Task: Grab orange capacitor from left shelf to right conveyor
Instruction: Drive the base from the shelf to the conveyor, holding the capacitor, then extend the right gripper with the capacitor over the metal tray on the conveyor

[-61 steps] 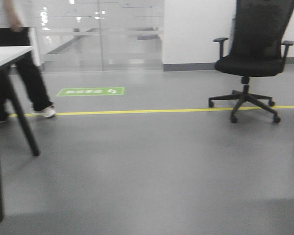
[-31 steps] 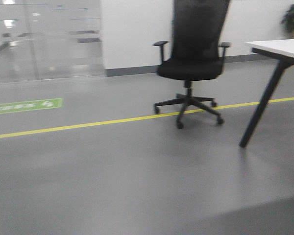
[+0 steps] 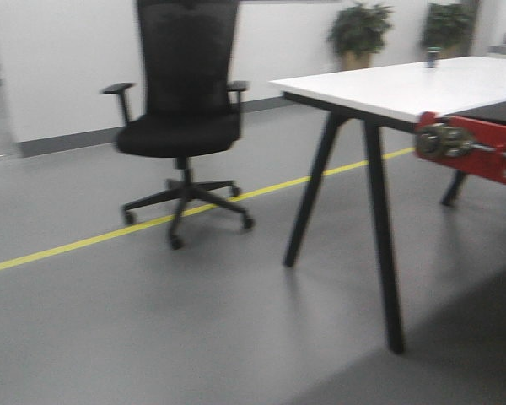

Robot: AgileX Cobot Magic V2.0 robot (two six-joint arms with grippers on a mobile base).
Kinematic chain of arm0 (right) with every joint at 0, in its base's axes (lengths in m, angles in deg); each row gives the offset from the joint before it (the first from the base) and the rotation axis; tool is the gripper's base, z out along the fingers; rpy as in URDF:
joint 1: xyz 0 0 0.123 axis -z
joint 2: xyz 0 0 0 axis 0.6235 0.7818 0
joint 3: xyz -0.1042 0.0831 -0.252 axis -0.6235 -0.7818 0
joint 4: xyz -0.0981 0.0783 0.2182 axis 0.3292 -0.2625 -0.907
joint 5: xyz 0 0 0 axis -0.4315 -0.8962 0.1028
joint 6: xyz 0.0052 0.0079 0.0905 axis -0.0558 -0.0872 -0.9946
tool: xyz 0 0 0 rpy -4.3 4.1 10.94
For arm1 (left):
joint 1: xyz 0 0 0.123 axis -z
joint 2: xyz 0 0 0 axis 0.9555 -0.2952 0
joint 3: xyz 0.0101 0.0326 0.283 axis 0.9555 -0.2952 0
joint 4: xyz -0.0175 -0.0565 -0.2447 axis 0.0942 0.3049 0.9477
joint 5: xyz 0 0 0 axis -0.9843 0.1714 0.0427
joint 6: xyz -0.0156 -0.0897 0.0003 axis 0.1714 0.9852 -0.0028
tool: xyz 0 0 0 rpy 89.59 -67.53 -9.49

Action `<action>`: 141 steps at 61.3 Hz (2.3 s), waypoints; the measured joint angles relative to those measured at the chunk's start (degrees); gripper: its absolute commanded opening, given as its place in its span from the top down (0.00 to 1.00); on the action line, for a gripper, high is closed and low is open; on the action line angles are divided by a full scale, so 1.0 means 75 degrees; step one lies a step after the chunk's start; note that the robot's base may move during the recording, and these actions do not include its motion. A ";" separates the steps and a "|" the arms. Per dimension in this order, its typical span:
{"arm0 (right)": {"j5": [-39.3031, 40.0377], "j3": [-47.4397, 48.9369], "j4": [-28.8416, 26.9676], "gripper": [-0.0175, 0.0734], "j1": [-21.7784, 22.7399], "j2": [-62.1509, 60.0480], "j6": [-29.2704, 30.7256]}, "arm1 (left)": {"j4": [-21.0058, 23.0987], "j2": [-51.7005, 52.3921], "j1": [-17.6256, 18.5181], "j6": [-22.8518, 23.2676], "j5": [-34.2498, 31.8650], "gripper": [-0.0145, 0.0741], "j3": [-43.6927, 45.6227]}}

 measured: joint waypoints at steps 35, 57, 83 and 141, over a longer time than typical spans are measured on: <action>0.0000 0.0000 0.0000 0.67 0.0000 0.0000 0.0000 | 0.0000 0.0000 0.0000 0.0000 0.0000 0.98 0.0000; 0.0000 0.0000 0.0000 0.67 0.0000 0.0000 -0.0009 | 0.0000 0.0000 0.0000 0.0000 0.0000 0.98 0.0000; 0.0000 0.0000 0.0000 0.67 0.0000 0.0000 -0.0009 | 0.0000 0.0000 -0.0032 0.0000 0.0000 0.98 0.0000; 0.0000 0.0000 0.0000 0.67 0.0000 0.0000 -0.0009 | 0.0000 0.0000 -0.0032 0.0000 0.0000 0.98 0.0000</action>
